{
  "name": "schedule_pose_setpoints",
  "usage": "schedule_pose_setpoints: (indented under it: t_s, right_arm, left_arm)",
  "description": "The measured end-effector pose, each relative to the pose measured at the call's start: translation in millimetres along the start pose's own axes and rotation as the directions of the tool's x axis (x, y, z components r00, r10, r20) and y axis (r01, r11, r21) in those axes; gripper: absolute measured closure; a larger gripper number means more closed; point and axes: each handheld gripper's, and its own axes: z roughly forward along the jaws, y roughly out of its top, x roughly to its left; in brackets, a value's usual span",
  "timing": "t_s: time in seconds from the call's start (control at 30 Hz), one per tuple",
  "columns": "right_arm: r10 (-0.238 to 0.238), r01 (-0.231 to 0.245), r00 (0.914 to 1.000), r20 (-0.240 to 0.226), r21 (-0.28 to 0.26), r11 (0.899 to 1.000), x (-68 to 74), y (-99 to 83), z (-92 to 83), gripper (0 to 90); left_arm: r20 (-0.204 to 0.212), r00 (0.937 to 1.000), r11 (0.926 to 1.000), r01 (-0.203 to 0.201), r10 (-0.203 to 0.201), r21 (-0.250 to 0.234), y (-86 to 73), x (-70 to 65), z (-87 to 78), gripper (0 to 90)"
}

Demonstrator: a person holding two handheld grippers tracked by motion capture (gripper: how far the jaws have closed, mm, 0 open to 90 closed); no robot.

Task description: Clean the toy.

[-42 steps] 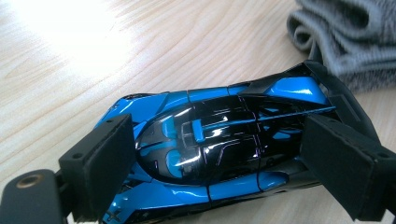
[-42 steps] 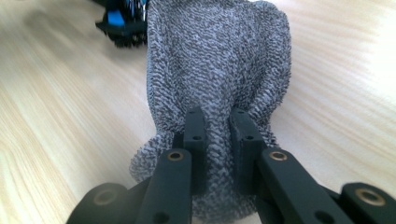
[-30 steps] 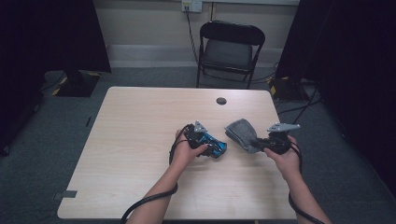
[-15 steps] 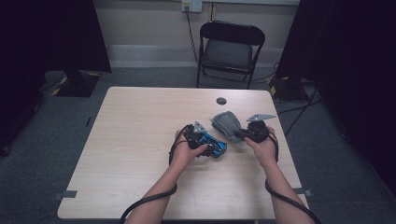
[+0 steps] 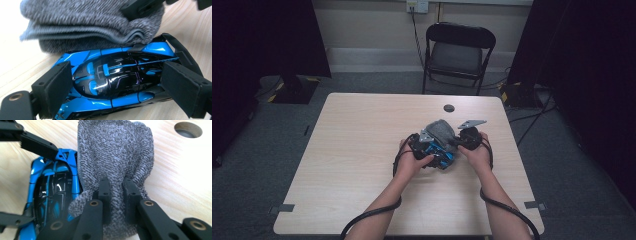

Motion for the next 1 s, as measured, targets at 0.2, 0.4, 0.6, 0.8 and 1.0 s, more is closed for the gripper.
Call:
schedule_pose_setpoints:
  t_s: [0.2,0.4,0.6,0.8,1.0]
  right_arm:
    - [-0.033,0.033,0.9995,-0.001,0.044,0.998,5.7,-0.4,14.0,78.9]
    - [-0.085,0.085,0.9964,-0.004,0.070,0.994,9.0,-1.0,17.1,79.1]
    - [-0.114,0.115,0.9934,-0.014,0.078,0.990,7.1,-2.5,14.7,79.2]
    - [-0.149,0.153,0.9876,-0.048,0.085,0.985,-0.9,-9.3,8.8,79.2]
    - [-0.152,0.156,0.9866,-0.060,0.086,0.984,-3.8,-12.7,4.8,79.2]
  left_arm:
    - [0.000,1.0000,1.0000,-0.002,0.002,-0.001,-0.2,0.5,-0.2,10.4]
    - [0.001,1.0000,1.0000,-0.002,0.002,0.003,0.3,0.4,-0.1,10.4]
    - [-0.001,1.0000,1.0000,-0.004,0.004,0.000,-0.2,0.4,-0.3,10.4]
    - [0.001,1.0000,1.0000,-0.002,0.002,-0.002,-0.5,0.6,-0.3,10.5]
    - [0.000,1.0000,1.0000,-0.004,0.004,0.001,-0.2,0.7,-0.3,10.5]
